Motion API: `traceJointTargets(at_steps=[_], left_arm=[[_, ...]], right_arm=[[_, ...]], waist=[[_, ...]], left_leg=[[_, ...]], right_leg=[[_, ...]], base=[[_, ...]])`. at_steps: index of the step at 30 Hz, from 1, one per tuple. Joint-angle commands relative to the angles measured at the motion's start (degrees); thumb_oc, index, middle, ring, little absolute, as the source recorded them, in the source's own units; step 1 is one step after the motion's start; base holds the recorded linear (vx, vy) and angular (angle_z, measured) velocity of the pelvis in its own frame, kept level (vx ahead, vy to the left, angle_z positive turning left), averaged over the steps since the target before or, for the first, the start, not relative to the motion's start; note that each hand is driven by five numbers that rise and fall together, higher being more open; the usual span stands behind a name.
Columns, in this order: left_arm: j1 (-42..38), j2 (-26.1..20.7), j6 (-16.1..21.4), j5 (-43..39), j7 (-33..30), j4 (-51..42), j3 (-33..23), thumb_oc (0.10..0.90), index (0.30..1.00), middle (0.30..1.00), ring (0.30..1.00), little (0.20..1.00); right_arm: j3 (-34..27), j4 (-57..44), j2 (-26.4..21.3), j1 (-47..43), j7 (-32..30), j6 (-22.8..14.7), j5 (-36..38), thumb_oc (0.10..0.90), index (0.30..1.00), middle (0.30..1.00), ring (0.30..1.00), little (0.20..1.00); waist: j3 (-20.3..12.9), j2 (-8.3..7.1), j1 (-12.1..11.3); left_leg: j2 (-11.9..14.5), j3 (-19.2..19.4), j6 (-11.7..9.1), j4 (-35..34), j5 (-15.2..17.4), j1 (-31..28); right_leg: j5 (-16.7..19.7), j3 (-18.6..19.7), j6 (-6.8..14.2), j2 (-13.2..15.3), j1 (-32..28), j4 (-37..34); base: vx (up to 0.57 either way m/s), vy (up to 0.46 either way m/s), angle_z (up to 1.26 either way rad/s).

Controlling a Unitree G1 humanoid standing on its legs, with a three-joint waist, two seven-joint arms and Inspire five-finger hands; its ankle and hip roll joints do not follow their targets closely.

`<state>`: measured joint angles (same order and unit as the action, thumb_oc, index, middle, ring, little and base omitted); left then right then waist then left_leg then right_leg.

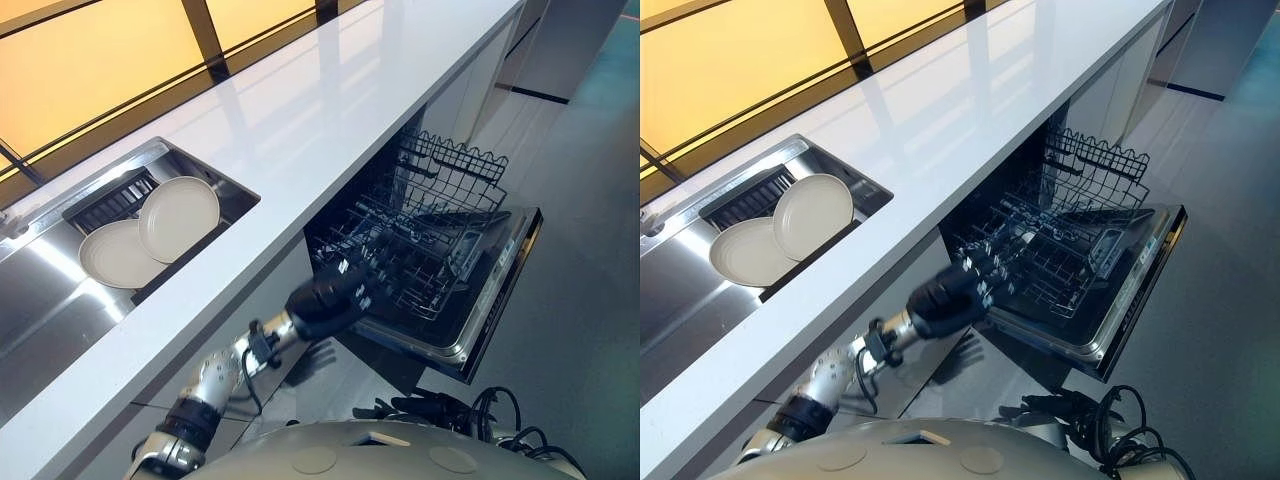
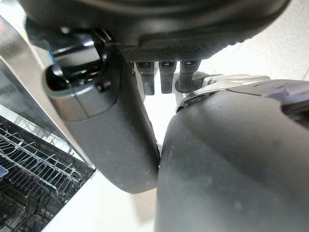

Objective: Pick up plates and place into dishwasher.

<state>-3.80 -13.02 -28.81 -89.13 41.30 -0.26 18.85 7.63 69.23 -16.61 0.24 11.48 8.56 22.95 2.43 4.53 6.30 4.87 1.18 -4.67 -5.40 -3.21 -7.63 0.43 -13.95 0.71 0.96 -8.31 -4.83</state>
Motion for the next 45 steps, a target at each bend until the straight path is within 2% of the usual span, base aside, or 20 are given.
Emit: traceJointTargets(at_steps=[1, 2, 3, 4, 5, 6, 7, 8, 9, 12, 13, 15, 18, 22, 28, 35, 40, 45], left_arm=[[-7.2, -0.6, 14.7, -9.9, -6.6, -8.9, 0.4, 0.800, 0.900, 0.900, 0.900, 0.900], [-9.1, -2.6, 24.0, -1.3, -13.6, -10.9, -1.2, 0.800, 0.900, 0.900, 0.900, 0.900], [-9.8, -4.3, 28.9, 6.6, -18.1, -11.4, -2.4, 0.800, 0.900, 0.900, 0.900, 0.900], [-10.1, -5.5, 31.4, 11.6, -21.8, -11.6, -3.1, 0.800, 0.900, 0.900, 0.900, 0.900], [-10.8, -8.0, 35.3, 21.3, -28.4, -11.9, -4.2, 0.800, 0.900, 0.900, 0.900, 0.900], [-11.8, -10.9, 36.9, 32.8, -35.2, -12.1, -5.7, 0.800, 0.900, 0.900, 0.900, 0.900], [-13.1, -14.2, 36.7, 43.5, -42.1, -12.0, -7.3, 0.800, 0.900, 0.900, 0.900, 0.900], [-13.7, -15.7, 37.0, 48.3, -43.7, -11.7, -8.2, 0.800, 0.900, 0.900, 0.900, 0.900], [-15.2, -19.2, 35.0, 57.4, -47.0, -11.8, -10.6, 0.800, 0.900, 0.900, 0.900, 0.900], [-18.2, -25.1, 31.0, 71.7, -49.9, -12.3, -13.9, 0.800, 0.900, 0.900, 0.900, 0.900], [-18.9, -26.4, 29.7, 74.2, -49.9, -12.3, -14.4, 0.800, 0.900, 0.900, 0.900, 0.900], [-22.2, -31.9, 25.8, 79.4, -49.0, -11.0, -16.5, 0.800, 0.900, 0.900, 0.900, 0.900], [-26.6, -37.9, 22.1, 82.7, -47.8, -7.2, -16.3, 0.800, 0.900, 0.900, 0.900, 0.900], [-32.2, -43.8, 19.9, 84.7, -46.9, 0.2, -13.5, 0.800, 0.900, 0.900, 0.900, 0.900], [-42.8, -50.0, 20.5, 85.1, -42.4, 16.9, -4.6, 0.800, 0.900, 0.900, 0.900, 0.900], [-50.0, -51.5, 20.1, 86.0, -37.7, 30.6, 1.7, 0.800, 0.900, 0.900, 0.900, 0.900], [-50.4, -51.1, 19.9, 86.6, -37.0, 37.1, 1.3, 0.800, 0.900, 0.900, 0.900, 0.900], [-48.9, -51.3, 19.4, 87.5, -38.5, 39.4, -0.1, 0.800, 0.900, 0.900, 0.900, 0.900]], right_arm=[[1.1, 3.7, 0.7, -3.7, 1.0, -1.4, 1.5, 0.800, 0.900, 0.900, 0.900, 0.900], [1.4, 3.5, 0.8, -3.3, 1.2, -1.7, 1.7, 0.800, 0.900, 0.900, 0.900, 0.900], [1.6, 3.2, 0.8, -2.9, 1.2, -1.8, 1.9, 0.800, 0.900, 0.900, 0.900, 0.900], [1.7, 3.0, 0.9, -2.6, 1.1, -1.8, 2.2, 0.800, 0.900, 0.900, 0.900, 0.900], [1.8, 2.5, 1.0, -2.0, 0.9, -1.9, 2.5, 0.800, 0.900, 0.900, 0.900, 0.900], [1.7, 2.0, 1.2, -1.3, 0.5, -2.0, 2.8, 0.800, 0.900, 0.900, 0.900, 0.900], [1.6, 1.9, 1.4, -0.6, 0.3, -2.5, 2.9, 0.800, 0.900, 0.900, 0.900, 0.900], [1.6, 2.1, 1.5, -0.3, 0.2, -2.7, 2.9, 0.800, 0.900, 0.900, 0.900, 0.900], [1.2, 2.7, 1.5, 0.1, 0.3, -3.0, 3.0, 0.800, 0.900, 0.900, 0.900, 0.900], [0.8, 4.1, 1.1, 0.4, 0.6, -3.2, 2.8, 0.800, 0.900, 0.900, 0.900, 0.900], [0.8, 4.4, 1.1, 0.4, 0.6, -3.2, 2.8, 0.800, 0.900, 0.900, 0.900, 0.900], [0.1, 5.5, 0.4, 0.2, 1.2, -3.0, 2.3, 0.800, 0.900, 0.900, 0.900, 0.900], [0.0, 6.3, -0.2, 0.1, 1.8, -3.3, 1.8, 0.800, 0.900, 0.900, 0.900, 0.900], [0.5, 6.4, -0.6, -0.1, 1.8, -3.3, 1.2, 0.800, 0.900, 0.900, 0.900, 0.900], [1.4, 6.7, -0.8, -0.2, 1.6, -3.0, 0.8, 0.800, 0.900, 0.900, 0.900, 0.900], [0.5, 7.8, -1.2, 1.1, 1.5, -4.1, -0.5, 0.800, 0.900, 0.900, 0.900, 0.900], [-0.3, 7.7, -2.0, 2.1, 1.9, -4.6, -1.2, 0.800, 0.900, 0.900, 0.900, 0.900], [-0.8, 7.1, -2.8, 2.7, 1.9, -4.6, -1.8, 0.800, 0.900, 0.900, 0.900, 0.900]], waist=[[0.5, -1.26, -0.8], [0.3, -1.50, -0.9], [0.2, -1.61, -1.0], [0.2, -1.65, -1.1], [0.1, -1.68, -1.3], [0.2, -1.75, -1.4], [-0.2, -1.74, -1.7], [-0.3, -1.73, -1.8], [-0.7, -1.75, -1.9], [-1.4, -1.74, -2.2], [-1.5, -1.78, -2.2], [-1.8, -1.63, -2.2], [-2.1, -1.23, -2.0], [-2.3, -0.58, -1.4], [-2.5, 0.22, -0.4], [-2.2, 0.50, 1.1], [-1.7, 0.51, 2.0], [-1.0, 0.62, 2.4]], left_leg=[[-6.2, 3.1, 4.7, 0.4, 5.4, 0.8], [-6.1, 3.1, 4.6, 0.4, 5.3, 0.9], [-6.1, 3.0, 4.6, 0.4, 5.2, 0.9], [-6.1, 2.9, 4.6, 0.4, 5.2, 0.9], [-6.1, 2.8, 4.6, 0.4, 5.1, 0.9], [-6.2, 2.5, 4.6, 0.4, 5.2, 0.5], [-6.3, 2.3, 4.7, 0.4, 5.1, 0.7], [-6.3, 2.2, 4.7, 0.4, 5.1, 0.6], [-6.3, 1.9, 4.7, 0.4, 5.1, 0.4], [-6.3, 1.5, 4.6, 0.4, 5.1, 0.3], [-6.3, 1.5, 4.6, 0.4, 5.2, 0.2], [-6.3, 1.3, 4.5, 0.4, 5.1, 0.2], [-6.3, 1.1, 4.3, 0.4, 4.9, 0.4], [-6.4, 1.1, 4.3, 0.4, 4.7, 0.6], [-6.9, 1.7, 4.3, 0.4, 4.8, 0.7], [-7.3, 2.4, 4.4, 0.4, 4.9, 1.2], [-7.8, 2.5, 4.6, 0.6, 5.1, 1.3], [-8.2, 2.8, 4.9, 1.1, 5.6, 1.2]], right_leg=[[-4.8, 3.7, 3.5, -0.7, 3.2, 6.2], [-4.7, 3.7, 3.5, -0.7, 3.0, 5.9], [-4.6, 3.7, 3.6, -0.7, 2.8, 5.8], [-4.6, 3.7, 3.6, -0.7, 2.7, 5.7], [-4.5, 3.5, 3.7, -0.6, 2.6, 5.5], [-4.6, 3.2, 3.9, -0.6, 2.0, 5.2], [-4.4, 3.0, 4.0, -0.5, 2.0, 4.8], [-4.4, 2.9, 4.0, -0.6, 1.8, 4.7], [-4.5, 2.7, 4.0, -0.6, 1.5, 4.5], [-4.7, 2.8, 4.0, -0.7, 1.1, 4.3], [-4.7, 2.8, 4.0, -0.7, 1.0, 4.2], [-4.7, 3.0, 3.9, -0.8, 0.9, 4.3], [-4.5, 3.2, 4.0, -0.9, 1.0, 4.3], [-4.3, 3.3, 4.1, -0.8, 1.4, 4.6], [-4.2, 3.2, 4.7, -0.6, 2.2, 5.3], [-3.8, 3.8, 5.5, -0.4, 3.2, 5.9], [-3.8, 4.6, 5.8, -0.4, 3.7, 6.3], [-3.9, 4.9, 6.0, -0.1, 4.1, 6.9]], base=[[0.03, -0.043, 0.03], [0.03, -0.040, 0.04], [0.03, -0.036, 0.04], [0.03, -0.024, 0.03], [0.03, -0.018, 0.03], [0.05, -0.019, 0.05], [0.05, -0.014, 0.04], [0.07, -0.011, 0.04], [0.07, -0.005, 0.05], [0.07, 0.002, 0.12], [0.07, 0.005, 0.09], [0.07, 0.006, 0.14], [0.05, 0.017, 0.28], [0.05, 0.030, 0.05], [0.07, 0.040, 0.00], [0.09, 0.046, -0.07], [0.08, 0.062, -0.06], [0.06, 0.090, -0.14]])
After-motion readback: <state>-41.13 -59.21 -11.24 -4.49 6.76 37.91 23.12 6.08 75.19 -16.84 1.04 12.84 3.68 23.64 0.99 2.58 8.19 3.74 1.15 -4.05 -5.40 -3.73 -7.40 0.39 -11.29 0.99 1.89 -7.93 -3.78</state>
